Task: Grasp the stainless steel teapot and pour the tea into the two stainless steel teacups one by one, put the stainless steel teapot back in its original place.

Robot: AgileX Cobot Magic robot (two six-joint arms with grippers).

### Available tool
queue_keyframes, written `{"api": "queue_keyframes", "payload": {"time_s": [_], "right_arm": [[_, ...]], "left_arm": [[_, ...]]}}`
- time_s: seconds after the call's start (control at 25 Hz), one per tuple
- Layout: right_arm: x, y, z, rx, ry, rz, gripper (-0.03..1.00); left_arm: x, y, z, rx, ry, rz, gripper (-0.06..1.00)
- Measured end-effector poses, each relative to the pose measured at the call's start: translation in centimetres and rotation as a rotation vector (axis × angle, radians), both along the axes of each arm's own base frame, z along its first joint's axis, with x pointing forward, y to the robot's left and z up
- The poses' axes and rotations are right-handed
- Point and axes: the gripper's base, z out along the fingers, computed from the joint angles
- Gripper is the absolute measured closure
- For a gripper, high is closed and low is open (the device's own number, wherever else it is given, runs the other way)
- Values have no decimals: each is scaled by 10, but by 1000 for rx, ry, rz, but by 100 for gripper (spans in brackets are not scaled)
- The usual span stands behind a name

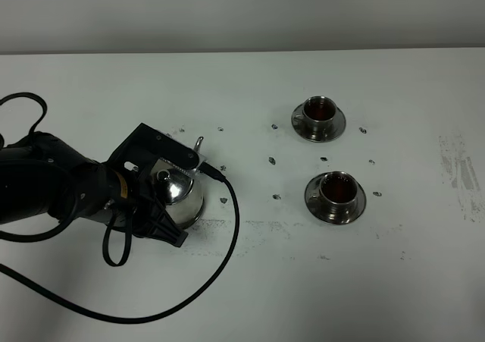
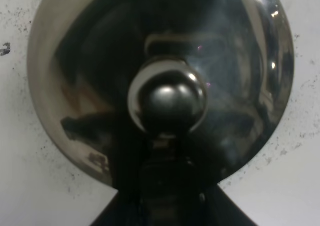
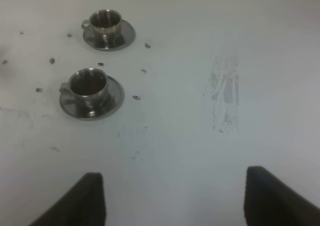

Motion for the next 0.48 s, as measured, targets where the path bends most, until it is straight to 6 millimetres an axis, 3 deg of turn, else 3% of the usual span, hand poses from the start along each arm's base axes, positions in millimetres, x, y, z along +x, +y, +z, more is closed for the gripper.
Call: {"api": "queue_keyframes", "payload": {"time_s": [0.48], "right_arm": [[0, 0, 0, 1, 0, 0, 37]], "left_arm": [[3, -2, -8, 0, 5, -3, 75]]}}
